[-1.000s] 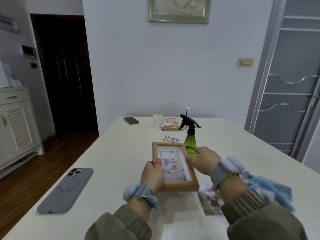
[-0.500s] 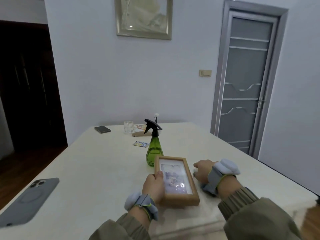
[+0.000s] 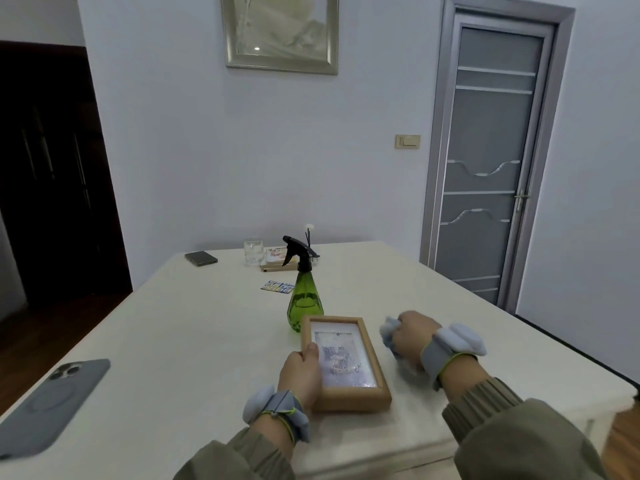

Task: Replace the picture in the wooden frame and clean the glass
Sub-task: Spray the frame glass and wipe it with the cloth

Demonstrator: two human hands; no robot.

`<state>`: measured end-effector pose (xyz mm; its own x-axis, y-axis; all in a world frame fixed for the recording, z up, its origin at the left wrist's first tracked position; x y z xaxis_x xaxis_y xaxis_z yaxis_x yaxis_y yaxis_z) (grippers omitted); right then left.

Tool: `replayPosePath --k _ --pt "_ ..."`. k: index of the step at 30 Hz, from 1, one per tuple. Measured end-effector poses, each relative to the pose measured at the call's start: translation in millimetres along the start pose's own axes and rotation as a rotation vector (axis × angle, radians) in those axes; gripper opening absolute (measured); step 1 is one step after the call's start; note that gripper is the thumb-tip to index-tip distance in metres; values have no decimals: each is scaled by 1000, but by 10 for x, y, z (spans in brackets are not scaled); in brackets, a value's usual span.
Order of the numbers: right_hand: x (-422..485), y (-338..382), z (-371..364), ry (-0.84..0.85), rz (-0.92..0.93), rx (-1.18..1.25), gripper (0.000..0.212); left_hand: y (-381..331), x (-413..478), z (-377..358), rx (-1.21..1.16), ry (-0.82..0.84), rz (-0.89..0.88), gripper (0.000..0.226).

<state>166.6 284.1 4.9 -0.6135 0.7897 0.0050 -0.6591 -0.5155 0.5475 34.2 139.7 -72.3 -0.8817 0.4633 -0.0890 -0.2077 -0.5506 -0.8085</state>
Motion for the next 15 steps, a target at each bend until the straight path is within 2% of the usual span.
replayPosePath --k 8,10,13,15 --pt "-162 675 133 -3 315 364 38 15 -6 81 -18 13 26 54" --pt "-151 795 60 26 355 517 33 18 -16 133 -17 6 24 55" --pt "-127 910 -58 95 320 837 17 25 -19 200 -37 -2 36 54" --pt "-112 969 -131 169 266 1071 15 65 -33 225 -50 -5 34 52"
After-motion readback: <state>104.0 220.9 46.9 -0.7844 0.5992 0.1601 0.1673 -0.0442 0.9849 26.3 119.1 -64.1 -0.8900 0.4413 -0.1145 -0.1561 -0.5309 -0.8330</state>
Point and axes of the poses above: each hand's wrist, its own x-axis towards the middle knuckle, its own z-axis out of the back of the hand, y = z × x, the point moved 4 cm from there along x, towards the middle knuckle, and after that the axes turned 11 degrees about x, right-handed, at the moved point
